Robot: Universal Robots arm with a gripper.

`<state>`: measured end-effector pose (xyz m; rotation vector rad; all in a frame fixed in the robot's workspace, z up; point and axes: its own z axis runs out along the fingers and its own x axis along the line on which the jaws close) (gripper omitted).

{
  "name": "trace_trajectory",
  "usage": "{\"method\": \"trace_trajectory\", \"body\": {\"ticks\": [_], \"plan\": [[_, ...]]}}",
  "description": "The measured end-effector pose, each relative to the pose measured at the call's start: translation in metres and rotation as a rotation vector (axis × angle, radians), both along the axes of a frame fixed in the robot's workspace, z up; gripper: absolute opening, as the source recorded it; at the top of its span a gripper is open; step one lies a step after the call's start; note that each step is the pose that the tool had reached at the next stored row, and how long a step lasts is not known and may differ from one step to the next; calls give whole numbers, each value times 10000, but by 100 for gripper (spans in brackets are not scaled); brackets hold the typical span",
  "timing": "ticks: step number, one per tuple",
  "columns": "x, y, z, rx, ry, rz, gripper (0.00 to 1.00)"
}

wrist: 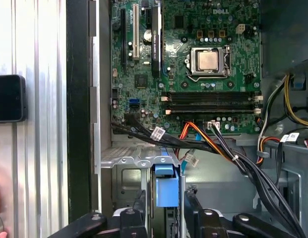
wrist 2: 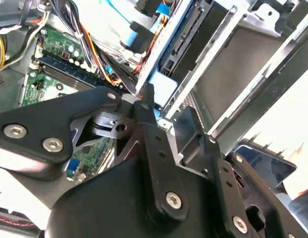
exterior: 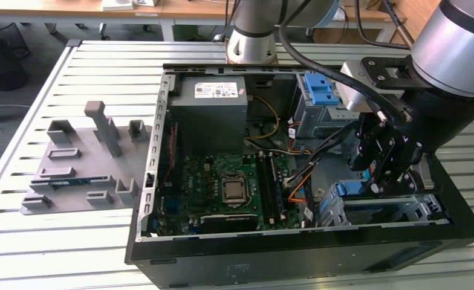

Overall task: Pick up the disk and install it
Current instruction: 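Insert the disk into the insertion slot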

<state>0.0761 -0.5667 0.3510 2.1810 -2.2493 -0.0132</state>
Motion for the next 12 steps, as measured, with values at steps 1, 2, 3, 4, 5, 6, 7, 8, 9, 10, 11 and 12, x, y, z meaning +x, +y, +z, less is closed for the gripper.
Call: {"method": "trace_trajectory", "body": {"ticks": [1,2,3,4,5,6,7,8,9,10,11,12], "plan": [[0,0,0,-1,0,0,44],[0,0,0,-1,0,0,43],[0,0,0,-1,0,0,36],[0,0,0,-2,0,0,36],[0,0,-1,-1,0,-1,30],[0,0,-1,-1,0,1,24],[0,0,-1,-1,0,0,24],[0,0,-1,-1,0,0,18],[0,0,-1,-1,0,0,13],[0,0,-2,0,0,0,13],[0,0,-2,-1,0,0,11],[0,0,-2,0,0,0,11]]}}
